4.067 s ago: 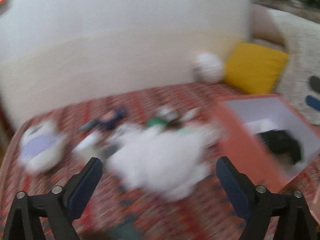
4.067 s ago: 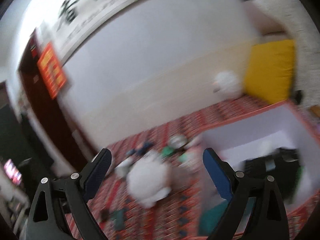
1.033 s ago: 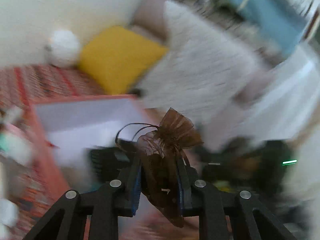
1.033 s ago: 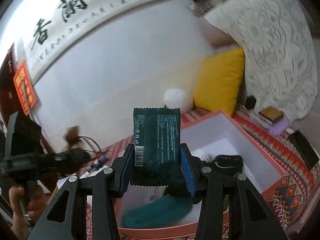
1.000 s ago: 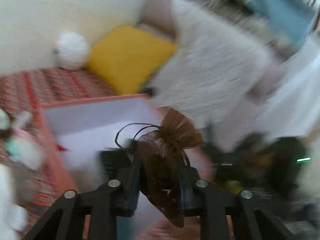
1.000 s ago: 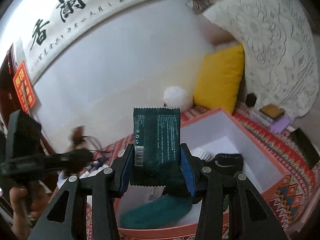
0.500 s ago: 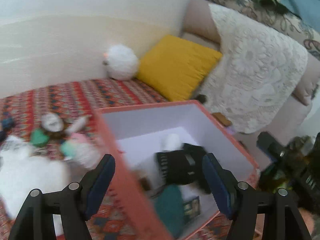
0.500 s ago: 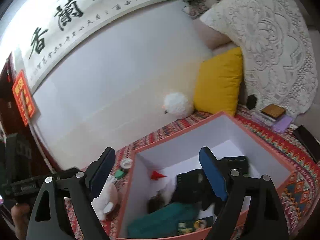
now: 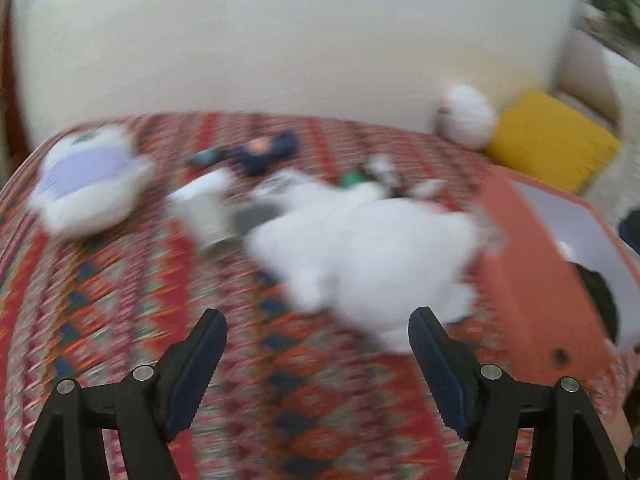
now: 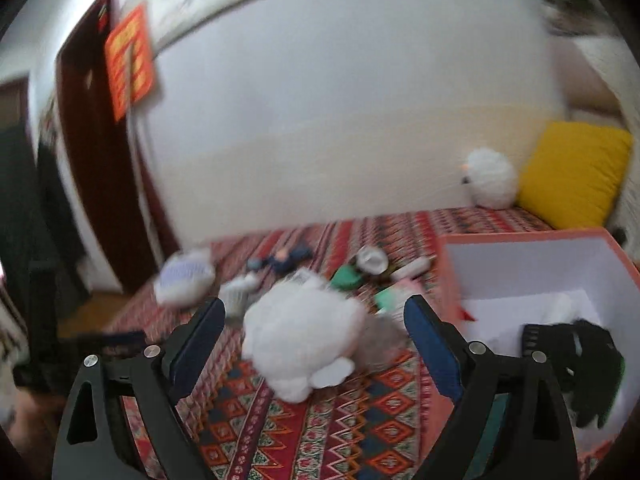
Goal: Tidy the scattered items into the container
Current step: 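Grasp the grey ribbed cup with the left tool while the right tool grasps the white plush bear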
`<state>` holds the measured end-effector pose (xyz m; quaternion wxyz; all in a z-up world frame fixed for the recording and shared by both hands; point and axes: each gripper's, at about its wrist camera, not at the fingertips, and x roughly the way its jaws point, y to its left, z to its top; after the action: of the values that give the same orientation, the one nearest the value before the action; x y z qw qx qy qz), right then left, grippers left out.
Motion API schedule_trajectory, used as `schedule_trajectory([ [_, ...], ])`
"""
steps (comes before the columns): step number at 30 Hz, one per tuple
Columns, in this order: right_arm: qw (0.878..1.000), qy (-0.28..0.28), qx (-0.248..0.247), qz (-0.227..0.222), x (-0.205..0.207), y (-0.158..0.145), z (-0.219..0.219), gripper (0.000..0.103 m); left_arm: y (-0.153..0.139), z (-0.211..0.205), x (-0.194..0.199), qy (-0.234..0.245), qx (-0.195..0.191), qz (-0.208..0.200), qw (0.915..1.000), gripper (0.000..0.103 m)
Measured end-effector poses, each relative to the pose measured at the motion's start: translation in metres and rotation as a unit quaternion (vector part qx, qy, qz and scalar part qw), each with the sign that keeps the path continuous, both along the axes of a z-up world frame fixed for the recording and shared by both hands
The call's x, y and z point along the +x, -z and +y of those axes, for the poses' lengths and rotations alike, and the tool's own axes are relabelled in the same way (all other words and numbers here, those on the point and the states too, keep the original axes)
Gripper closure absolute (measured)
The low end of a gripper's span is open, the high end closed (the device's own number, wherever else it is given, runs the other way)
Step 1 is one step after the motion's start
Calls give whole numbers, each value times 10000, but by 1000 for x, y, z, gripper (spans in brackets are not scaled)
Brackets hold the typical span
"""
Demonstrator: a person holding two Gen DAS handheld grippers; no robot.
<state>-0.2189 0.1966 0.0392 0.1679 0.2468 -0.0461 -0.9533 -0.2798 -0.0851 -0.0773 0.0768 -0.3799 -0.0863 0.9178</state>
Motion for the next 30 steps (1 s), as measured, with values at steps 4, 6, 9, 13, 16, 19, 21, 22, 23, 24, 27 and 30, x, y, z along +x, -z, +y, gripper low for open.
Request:
schedule_trajectory([
  [4,9978,-89,94,-646,-34,36,-36,9,20,-40,-21,-437,165,-200,9987,24],
  [6,9897,-22,-620,-1288,-56,59,-28,9,28,-47,-37,-499,263,-266,9981,24],
  [9,9674,388,-1406,-2070,-84,94,-11,8,42,-48,-70,-509,311,-377,9975,24],
  [13,9588,570,-1676,-2224,-109,117,-3,7,61,-42,-114,-481,372,-520,9968,24],
  [16,9472,467,-2177,-2308,-127,130,-1,4,78,-43,-145,-567,417,-581,9958,24],
  [19,9236,402,-2830,-2554,-151,151,-1,0,94,-47,-166,-679,458,-693,9942,24],
  [21,9059,456,-3181,-2759,-170,166,-5,0,106,-51,-179,-707,522,-830,9927,24],
  [22,8996,440,-3350,-2768,-176,170,-6,0,111,-52,-185,-727,519,-884,9921,24],
  [23,8930,423,-3518,-2776,-182,175,-8,0,116,-53,-190,-749,497,-911,9918,24],
  [24,8877,410,-3643,-2786,-187,178,-10,0,119,-54,-194,-757,499,-905,9918,24],
  [27,9057,330,-3211,-2749,-191,173,-24,7,120,-58,-199,-702,578,-703,9934,34],
  [30,9141,248,-2981,-2737,-186,168,-33,15,118,-58,-194,-582,601,-604,9947,43],
])
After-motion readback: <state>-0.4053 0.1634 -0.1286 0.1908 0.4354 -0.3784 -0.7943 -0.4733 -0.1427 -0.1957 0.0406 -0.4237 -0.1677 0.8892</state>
